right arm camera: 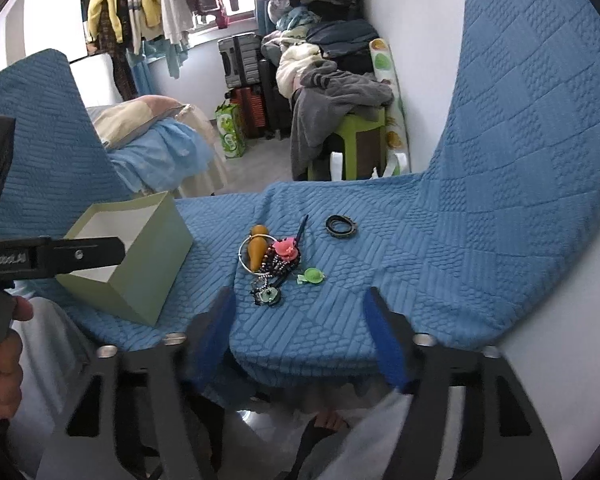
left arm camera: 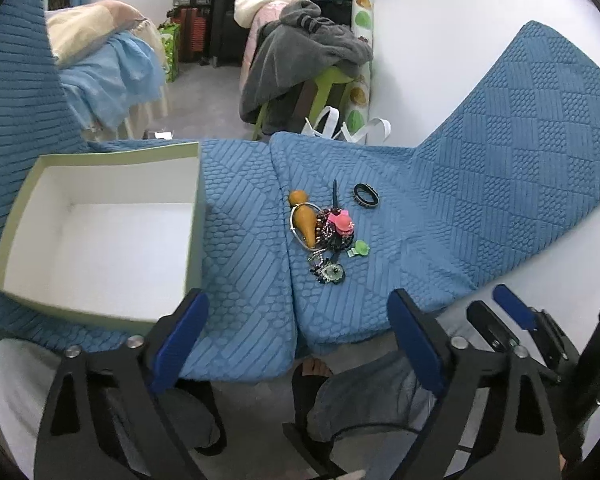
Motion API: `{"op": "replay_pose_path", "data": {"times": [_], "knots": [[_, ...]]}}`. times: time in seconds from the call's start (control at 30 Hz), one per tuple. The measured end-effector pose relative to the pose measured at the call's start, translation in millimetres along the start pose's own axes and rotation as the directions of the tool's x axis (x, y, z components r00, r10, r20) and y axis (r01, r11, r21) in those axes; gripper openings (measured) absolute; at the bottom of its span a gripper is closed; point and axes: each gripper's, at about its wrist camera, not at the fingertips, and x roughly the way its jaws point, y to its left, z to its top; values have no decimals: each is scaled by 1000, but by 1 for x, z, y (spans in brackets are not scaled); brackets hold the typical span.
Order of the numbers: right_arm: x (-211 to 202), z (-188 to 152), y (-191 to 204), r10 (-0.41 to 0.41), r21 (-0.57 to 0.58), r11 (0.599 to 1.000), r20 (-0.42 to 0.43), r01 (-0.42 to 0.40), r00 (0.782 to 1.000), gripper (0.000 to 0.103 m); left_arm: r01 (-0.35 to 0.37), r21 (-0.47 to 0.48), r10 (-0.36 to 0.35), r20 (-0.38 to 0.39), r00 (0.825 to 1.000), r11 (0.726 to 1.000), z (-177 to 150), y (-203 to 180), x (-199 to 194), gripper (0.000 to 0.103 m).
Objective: Organize jewelry
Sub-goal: 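Grasp the pink hat clip with the right tool while the left tool grasps the silver hoop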
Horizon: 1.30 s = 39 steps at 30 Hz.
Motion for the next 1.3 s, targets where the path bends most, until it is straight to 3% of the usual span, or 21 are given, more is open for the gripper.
{"op": "replay_pose_path", "data": {"times": [0.1, 0.23, 0.47, 0.73, 0.93, 1.3], "knots": [[15, 1, -3, 14, -11, 1000, 10, -14, 1000, 42, 7, -4, -7, -10, 1000, 1000, 6, 1, 17, 79], [35, 6, -4, 44, -18, 999, 15, -44, 999, 40, 14, -13, -15, -19, 1000, 1000, 12, 3, 37, 69], [91, 11, -17, 115, 8, 993, -81, -115, 990, 34, 34, -12, -35, -45, 998, 999, 21, 0, 77, 57], [139, 28, -24, 178, 10, 984, -135, -178, 975, 30, 34, -48, -38, -76, 996, 998, 30, 5, 118, 36], [168, 34, -23, 224, -3, 974, -170, -228, 960, 30, 17, -82, -26, -110, 994, 996, 32, 13, 150, 34], [198, 34, -9, 199, -74, 972, -233, -221, 952, 32, 25, -142, -44, -130, 991, 990, 34, 26, 178, 25]]}}
